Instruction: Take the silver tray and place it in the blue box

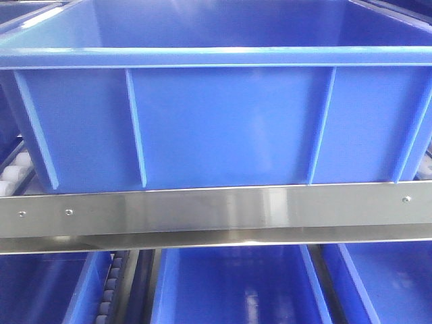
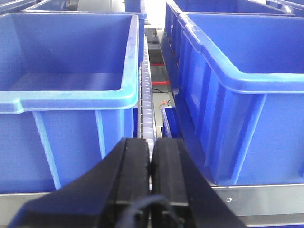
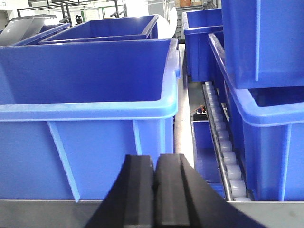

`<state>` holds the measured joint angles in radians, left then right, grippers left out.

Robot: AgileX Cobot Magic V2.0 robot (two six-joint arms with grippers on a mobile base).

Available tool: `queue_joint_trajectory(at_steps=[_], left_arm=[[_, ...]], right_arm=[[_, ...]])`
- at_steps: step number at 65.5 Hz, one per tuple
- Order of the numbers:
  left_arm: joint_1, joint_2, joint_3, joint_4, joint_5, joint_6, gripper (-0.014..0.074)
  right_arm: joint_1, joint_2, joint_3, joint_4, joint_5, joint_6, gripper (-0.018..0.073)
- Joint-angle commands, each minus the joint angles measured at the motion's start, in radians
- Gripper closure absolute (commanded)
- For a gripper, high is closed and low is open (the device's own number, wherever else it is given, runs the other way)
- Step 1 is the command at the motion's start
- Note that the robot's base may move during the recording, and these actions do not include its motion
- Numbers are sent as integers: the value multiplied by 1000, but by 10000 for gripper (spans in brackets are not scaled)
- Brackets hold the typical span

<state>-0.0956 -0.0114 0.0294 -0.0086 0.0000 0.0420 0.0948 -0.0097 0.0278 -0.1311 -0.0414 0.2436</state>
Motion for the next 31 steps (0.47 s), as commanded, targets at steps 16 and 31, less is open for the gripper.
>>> queue_joint_trajectory(at_steps=[16,31], left_arm=[[3,-17,18,-1,-87,-5,603],[3,-17,18,-1,-87,-5,603]], right_arm=[[-5,-22,-18,0,-85,-12,507],[-5,-22,-18,0,-85,-12,507]])
